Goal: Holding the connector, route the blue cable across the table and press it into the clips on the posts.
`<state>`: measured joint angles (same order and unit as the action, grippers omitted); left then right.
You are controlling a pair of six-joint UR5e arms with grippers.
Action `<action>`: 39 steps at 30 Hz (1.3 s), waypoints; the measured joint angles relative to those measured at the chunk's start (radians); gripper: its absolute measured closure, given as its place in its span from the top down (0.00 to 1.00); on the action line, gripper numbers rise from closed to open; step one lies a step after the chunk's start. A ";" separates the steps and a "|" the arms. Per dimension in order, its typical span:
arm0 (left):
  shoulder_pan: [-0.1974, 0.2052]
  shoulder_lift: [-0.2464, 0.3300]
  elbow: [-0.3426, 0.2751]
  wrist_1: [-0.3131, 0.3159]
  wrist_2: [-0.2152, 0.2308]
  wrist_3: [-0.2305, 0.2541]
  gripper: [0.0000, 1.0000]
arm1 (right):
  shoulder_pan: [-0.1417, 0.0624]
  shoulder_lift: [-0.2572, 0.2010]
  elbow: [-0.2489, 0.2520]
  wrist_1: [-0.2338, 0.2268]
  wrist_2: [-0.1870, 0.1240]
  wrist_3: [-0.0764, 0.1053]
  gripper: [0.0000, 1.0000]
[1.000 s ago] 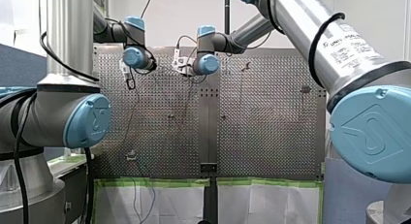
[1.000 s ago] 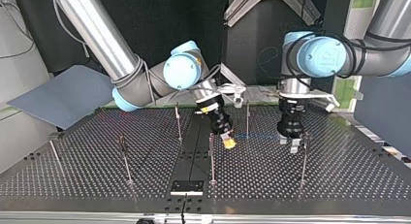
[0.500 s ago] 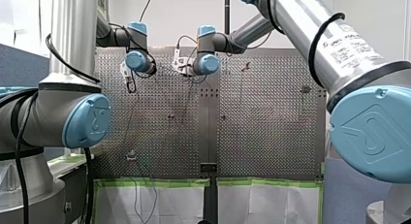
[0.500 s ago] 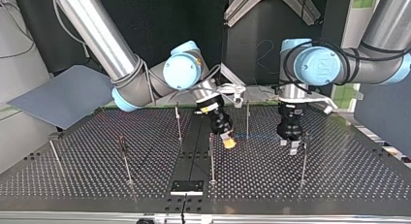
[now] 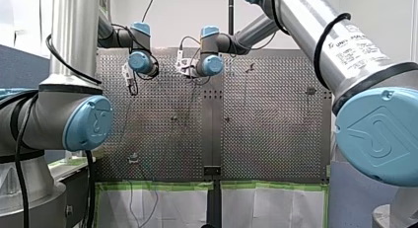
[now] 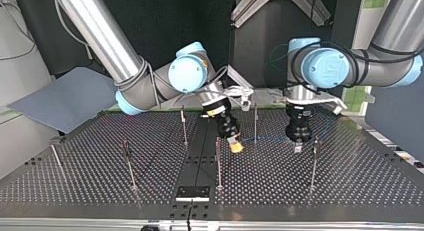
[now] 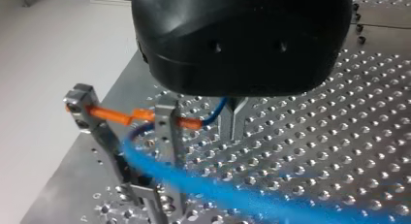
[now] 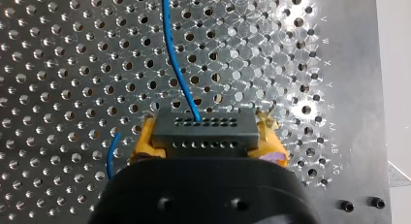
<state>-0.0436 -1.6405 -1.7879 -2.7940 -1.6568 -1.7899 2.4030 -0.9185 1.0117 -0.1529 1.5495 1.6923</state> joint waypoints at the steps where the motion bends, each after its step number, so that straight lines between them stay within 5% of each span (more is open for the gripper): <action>1: -0.002 0.000 -0.001 -0.004 -0.004 0.001 0.00 | 0.000 0.000 0.000 0.000 0.000 0.000 0.00; 13: -0.032 0.000 -0.083 0.017 -0.082 0.011 0.00 | 0.000 0.001 0.036 0.008 0.004 0.000 0.00; 22: -0.046 -0.013 -0.170 0.101 -0.093 -0.003 0.00 | -0.008 0.004 0.117 0.004 0.012 -0.007 0.00; 30: -0.056 -0.084 -0.256 0.165 -0.106 -0.002 0.00 | -0.015 0.013 0.184 0.002 0.015 -0.012 0.00; 39: -0.061 -0.124 -0.285 0.233 -0.088 -0.016 0.00 | -0.018 0.046 0.224 0.001 0.019 -0.023 0.00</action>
<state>-0.1049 -1.7643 -2.0726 -2.5607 -1.7445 -1.8058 2.3846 -0.8729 1.2355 -0.1520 1.5686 1.6695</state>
